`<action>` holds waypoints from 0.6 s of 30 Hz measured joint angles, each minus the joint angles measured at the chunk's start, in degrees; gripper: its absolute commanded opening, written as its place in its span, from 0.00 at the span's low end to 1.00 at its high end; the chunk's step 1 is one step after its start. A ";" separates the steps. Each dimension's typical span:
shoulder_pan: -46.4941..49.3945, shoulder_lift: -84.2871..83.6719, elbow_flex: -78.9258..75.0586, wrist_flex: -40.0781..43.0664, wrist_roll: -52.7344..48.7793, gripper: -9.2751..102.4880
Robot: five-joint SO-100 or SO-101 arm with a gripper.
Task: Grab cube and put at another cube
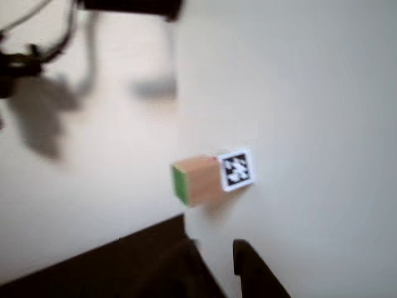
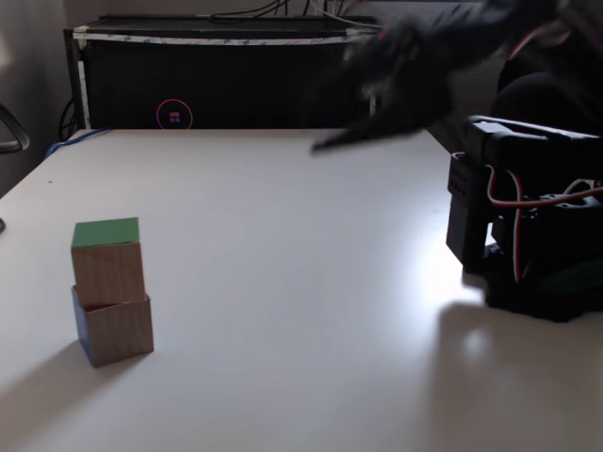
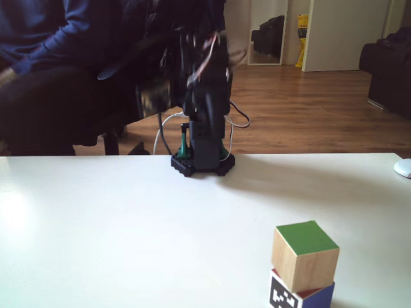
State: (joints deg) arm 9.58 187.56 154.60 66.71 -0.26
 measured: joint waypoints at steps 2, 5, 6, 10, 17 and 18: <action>-0.18 0.44 5.19 -2.37 -0.70 0.08; -1.49 0.35 12.22 -5.01 -1.67 0.08; -2.02 0.53 14.41 -5.36 -2.11 0.08; -3.52 0.62 18.46 -5.45 -2.99 0.08; -5.01 0.62 18.46 1.76 -3.25 0.08; -5.71 0.62 18.28 3.96 -3.43 0.08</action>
State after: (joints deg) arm 3.87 188.17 172.88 70.66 -3.69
